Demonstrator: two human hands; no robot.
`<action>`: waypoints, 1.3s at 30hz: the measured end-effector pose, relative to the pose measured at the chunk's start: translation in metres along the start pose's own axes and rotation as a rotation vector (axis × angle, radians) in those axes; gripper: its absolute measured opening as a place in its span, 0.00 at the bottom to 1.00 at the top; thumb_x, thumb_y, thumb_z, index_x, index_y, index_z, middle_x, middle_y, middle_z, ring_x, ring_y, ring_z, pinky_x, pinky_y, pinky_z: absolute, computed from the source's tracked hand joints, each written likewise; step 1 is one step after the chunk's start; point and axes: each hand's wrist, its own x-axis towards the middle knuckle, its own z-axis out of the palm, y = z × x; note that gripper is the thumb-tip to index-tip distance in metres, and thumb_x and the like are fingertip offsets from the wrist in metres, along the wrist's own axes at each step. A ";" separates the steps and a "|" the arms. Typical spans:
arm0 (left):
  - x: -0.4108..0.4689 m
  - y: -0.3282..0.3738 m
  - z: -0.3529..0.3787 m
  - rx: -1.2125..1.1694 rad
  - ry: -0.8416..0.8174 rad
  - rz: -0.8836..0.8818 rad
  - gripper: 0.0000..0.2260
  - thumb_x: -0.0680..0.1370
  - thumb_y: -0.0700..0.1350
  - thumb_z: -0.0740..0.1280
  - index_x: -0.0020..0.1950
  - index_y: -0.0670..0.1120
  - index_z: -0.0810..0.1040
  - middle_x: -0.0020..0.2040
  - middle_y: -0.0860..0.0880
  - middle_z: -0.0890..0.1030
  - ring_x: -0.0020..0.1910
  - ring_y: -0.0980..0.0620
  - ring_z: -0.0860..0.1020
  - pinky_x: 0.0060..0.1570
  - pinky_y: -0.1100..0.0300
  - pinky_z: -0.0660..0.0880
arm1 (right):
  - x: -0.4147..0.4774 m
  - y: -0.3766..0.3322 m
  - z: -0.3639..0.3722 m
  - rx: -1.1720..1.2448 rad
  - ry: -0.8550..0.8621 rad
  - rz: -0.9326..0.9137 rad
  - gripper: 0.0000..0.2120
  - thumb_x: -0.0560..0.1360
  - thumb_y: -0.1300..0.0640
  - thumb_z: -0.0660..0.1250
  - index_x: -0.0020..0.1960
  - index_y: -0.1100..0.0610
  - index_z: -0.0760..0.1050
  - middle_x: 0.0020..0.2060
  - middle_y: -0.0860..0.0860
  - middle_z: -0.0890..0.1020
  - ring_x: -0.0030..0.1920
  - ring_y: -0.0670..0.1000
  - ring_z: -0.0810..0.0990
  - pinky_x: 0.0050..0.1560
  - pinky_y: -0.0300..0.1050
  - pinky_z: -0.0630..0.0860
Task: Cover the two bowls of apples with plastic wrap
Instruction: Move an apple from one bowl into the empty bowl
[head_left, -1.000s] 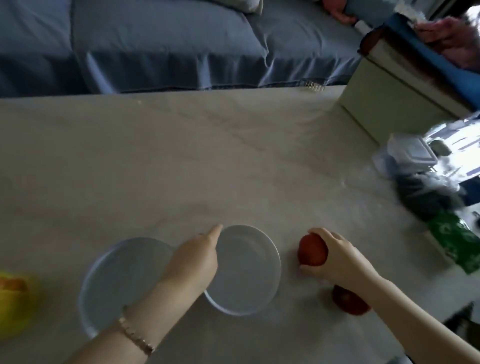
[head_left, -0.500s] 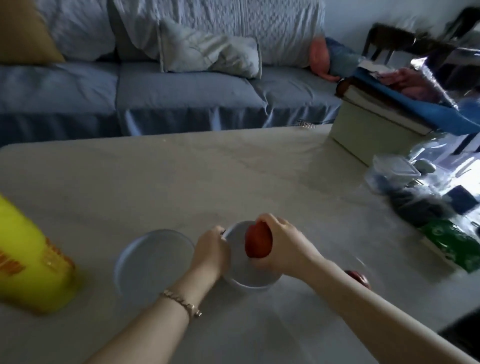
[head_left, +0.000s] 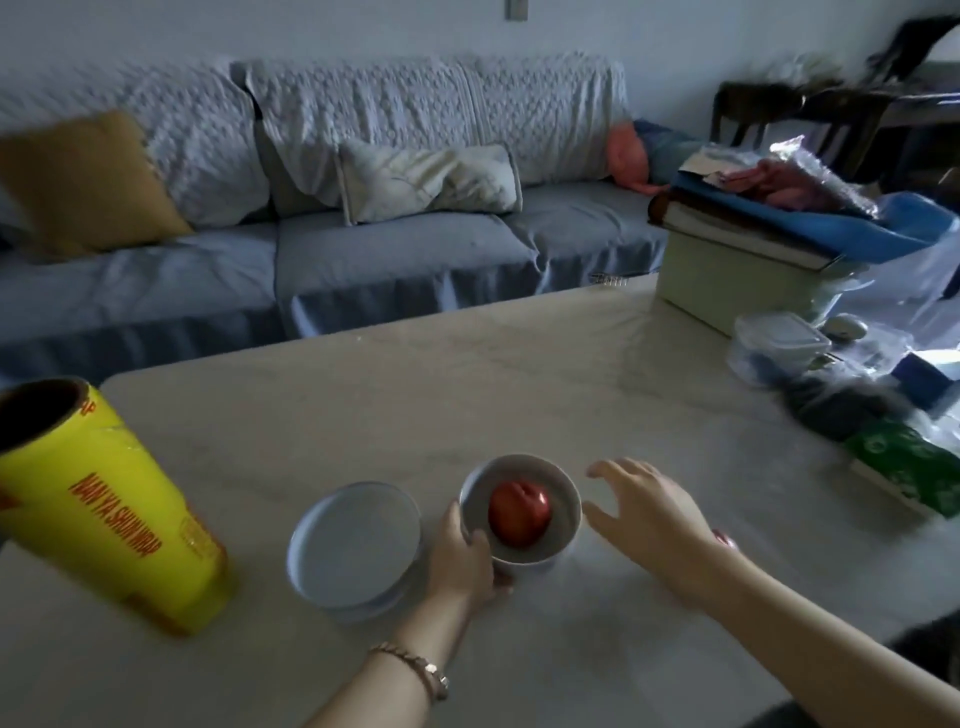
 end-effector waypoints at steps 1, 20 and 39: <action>0.002 0.001 0.004 -0.034 0.011 -0.042 0.19 0.80 0.36 0.55 0.68 0.51 0.65 0.57 0.44 0.75 0.45 0.36 0.80 0.27 0.49 0.79 | -0.006 0.018 -0.004 -0.069 -0.046 0.050 0.22 0.74 0.43 0.61 0.65 0.48 0.68 0.63 0.48 0.74 0.65 0.51 0.70 0.61 0.44 0.68; -0.034 -0.022 -0.071 0.499 0.163 0.709 0.18 0.76 0.37 0.61 0.64 0.51 0.67 0.60 0.45 0.70 0.52 0.61 0.74 0.56 0.72 0.68 | -0.027 0.025 -0.019 0.287 0.009 0.109 0.20 0.60 0.48 0.75 0.50 0.44 0.74 0.46 0.48 0.79 0.47 0.52 0.78 0.46 0.43 0.72; -0.032 -0.013 -0.145 -0.095 0.125 -0.144 0.20 0.73 0.33 0.60 0.62 0.48 0.67 0.51 0.41 0.77 0.39 0.40 0.81 0.37 0.45 0.81 | 0.009 -0.179 0.032 0.397 -0.214 -0.275 0.21 0.62 0.49 0.72 0.54 0.48 0.75 0.47 0.46 0.78 0.49 0.50 0.76 0.47 0.43 0.74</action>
